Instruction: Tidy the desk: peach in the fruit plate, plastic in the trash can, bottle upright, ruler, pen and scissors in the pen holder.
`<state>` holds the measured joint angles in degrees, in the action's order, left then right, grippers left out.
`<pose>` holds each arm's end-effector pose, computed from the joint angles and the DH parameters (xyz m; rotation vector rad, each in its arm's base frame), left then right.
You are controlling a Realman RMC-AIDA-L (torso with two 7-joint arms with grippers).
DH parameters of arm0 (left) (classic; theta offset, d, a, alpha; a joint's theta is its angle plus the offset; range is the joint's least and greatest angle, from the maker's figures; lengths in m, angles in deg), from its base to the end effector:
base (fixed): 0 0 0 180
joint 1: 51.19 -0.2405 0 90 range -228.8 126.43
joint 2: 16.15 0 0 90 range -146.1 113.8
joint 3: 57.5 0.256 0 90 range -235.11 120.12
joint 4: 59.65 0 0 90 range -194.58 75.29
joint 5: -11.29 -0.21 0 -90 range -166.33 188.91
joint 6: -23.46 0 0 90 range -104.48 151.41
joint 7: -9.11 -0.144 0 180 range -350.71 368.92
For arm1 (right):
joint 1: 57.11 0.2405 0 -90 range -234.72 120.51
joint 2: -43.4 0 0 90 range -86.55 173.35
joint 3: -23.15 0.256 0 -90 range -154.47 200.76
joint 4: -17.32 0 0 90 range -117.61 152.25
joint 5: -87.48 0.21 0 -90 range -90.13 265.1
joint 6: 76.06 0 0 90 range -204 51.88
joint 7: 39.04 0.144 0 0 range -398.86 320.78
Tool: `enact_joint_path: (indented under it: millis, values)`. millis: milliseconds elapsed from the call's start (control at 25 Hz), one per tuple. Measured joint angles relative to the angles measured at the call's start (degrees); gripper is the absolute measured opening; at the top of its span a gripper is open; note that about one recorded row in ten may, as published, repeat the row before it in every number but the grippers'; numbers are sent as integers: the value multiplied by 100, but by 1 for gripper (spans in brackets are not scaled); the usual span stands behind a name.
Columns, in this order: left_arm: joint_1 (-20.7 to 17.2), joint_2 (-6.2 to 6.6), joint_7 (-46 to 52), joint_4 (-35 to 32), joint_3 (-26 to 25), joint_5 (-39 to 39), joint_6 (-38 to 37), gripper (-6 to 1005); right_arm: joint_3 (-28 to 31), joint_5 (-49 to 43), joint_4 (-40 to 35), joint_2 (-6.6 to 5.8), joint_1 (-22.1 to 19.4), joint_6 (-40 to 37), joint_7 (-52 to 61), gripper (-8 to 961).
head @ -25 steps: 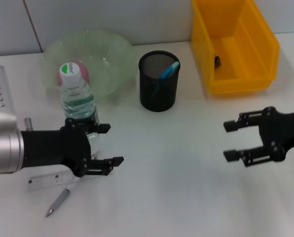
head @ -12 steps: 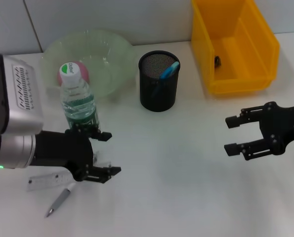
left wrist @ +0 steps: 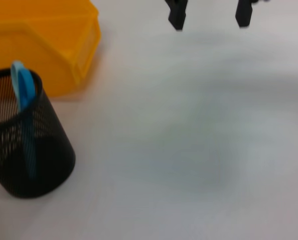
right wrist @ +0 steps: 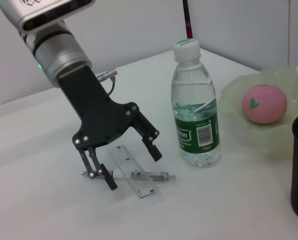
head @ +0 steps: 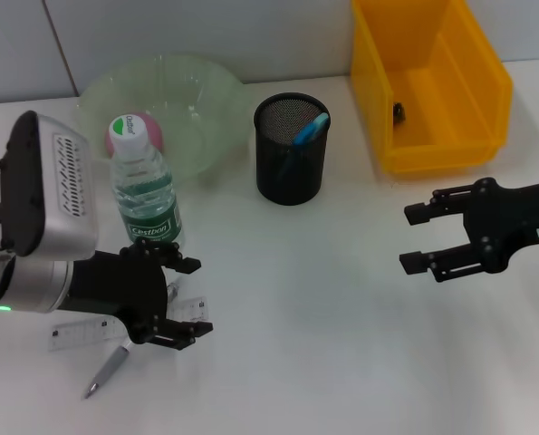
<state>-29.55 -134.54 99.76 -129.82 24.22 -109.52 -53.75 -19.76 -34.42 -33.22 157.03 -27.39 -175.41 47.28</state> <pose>-0.2114 0.3188 -0.0317 -2.9601 -0.0030 0.0343 0.2638 0.3279 0.0565 -2.8926 0.5035 0.3932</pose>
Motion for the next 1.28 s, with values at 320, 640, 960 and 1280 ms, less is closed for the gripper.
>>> enact_joint_path:
  millis: [320,640,960,1280]
  values:
    - [287,-17,18,249,6,-329,22,798,10,-1,1,10,13,41,33,753]
    - [448,-5,-57,525,4,-376,119,798,-21,-1,1,31,-12,105,42,753]
    - [641,-2,-66,792,3,-575,147,798,-39,-18,1,77,-8,190,46,753]
    - [657,-3,-101,814,20,-620,169,798,-42,-26,37,88,-24,198,25,753]
